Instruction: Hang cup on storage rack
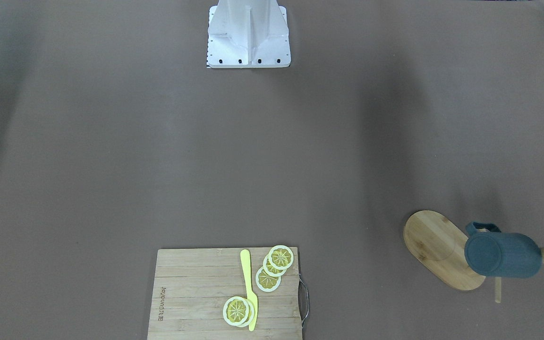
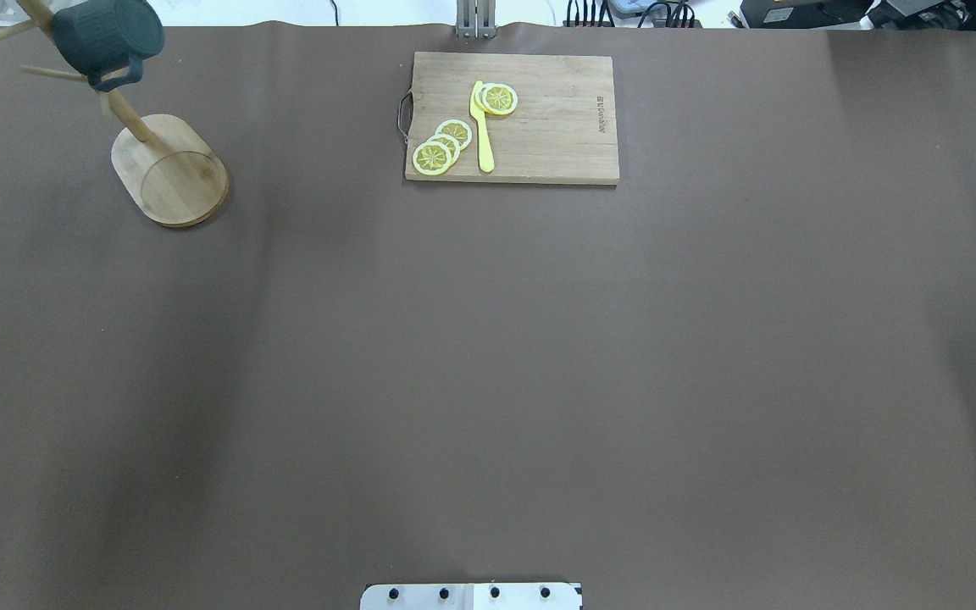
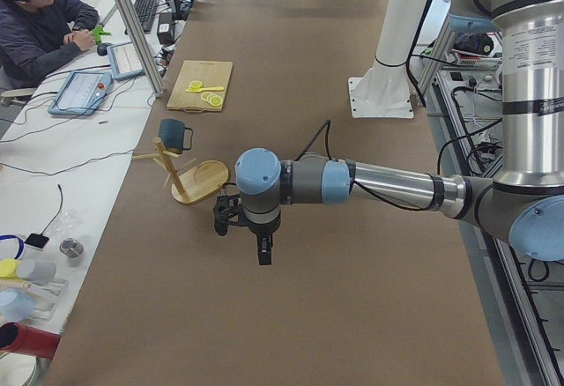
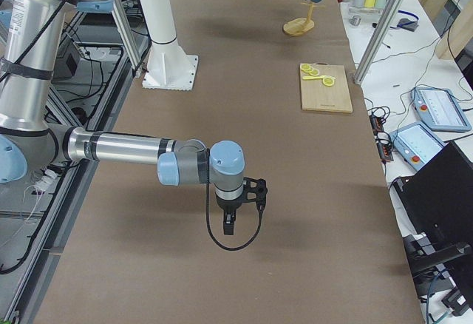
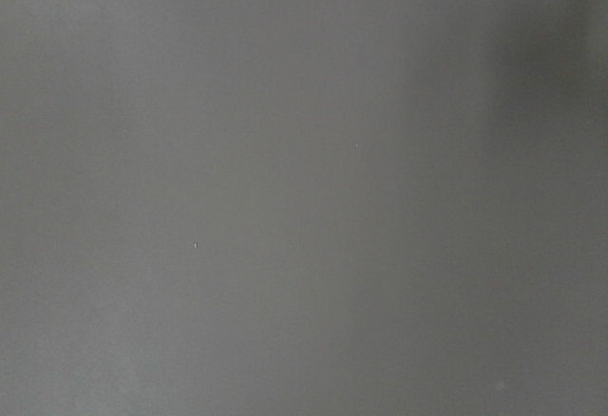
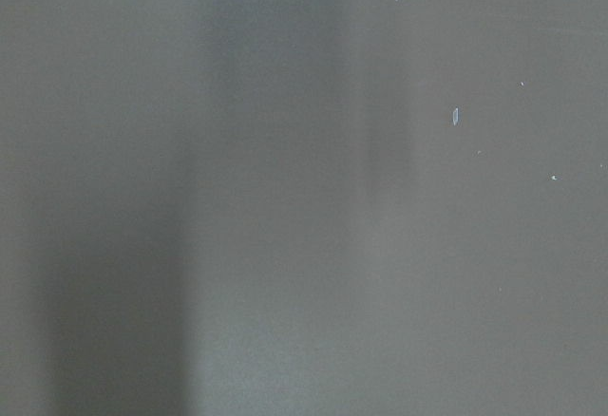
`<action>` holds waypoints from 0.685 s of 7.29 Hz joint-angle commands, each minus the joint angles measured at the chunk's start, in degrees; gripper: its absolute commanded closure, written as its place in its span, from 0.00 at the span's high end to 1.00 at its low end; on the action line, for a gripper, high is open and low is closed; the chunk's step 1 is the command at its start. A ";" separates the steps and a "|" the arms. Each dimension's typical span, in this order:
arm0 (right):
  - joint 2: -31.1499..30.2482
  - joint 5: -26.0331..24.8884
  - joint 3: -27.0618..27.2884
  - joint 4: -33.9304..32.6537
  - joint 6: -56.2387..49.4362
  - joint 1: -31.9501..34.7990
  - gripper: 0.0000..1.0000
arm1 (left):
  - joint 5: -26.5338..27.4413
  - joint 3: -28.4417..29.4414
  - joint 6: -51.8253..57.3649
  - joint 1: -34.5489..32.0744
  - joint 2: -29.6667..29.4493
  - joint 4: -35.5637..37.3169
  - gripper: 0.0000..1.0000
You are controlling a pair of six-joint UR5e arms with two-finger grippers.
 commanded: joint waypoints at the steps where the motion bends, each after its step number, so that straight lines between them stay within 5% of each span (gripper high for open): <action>1: 0.01 0.09 -0.07 -0.03 0.10 -0.07 1.00 | -1.07 -1.97 0.03 -1.65 1.32 0.07 0.99; 5: -0.08 0.35 -1.73 -0.03 0.36 -0.07 1.00 | -0.54 -1.64 0.12 -1.56 2.29 -0.10 0.99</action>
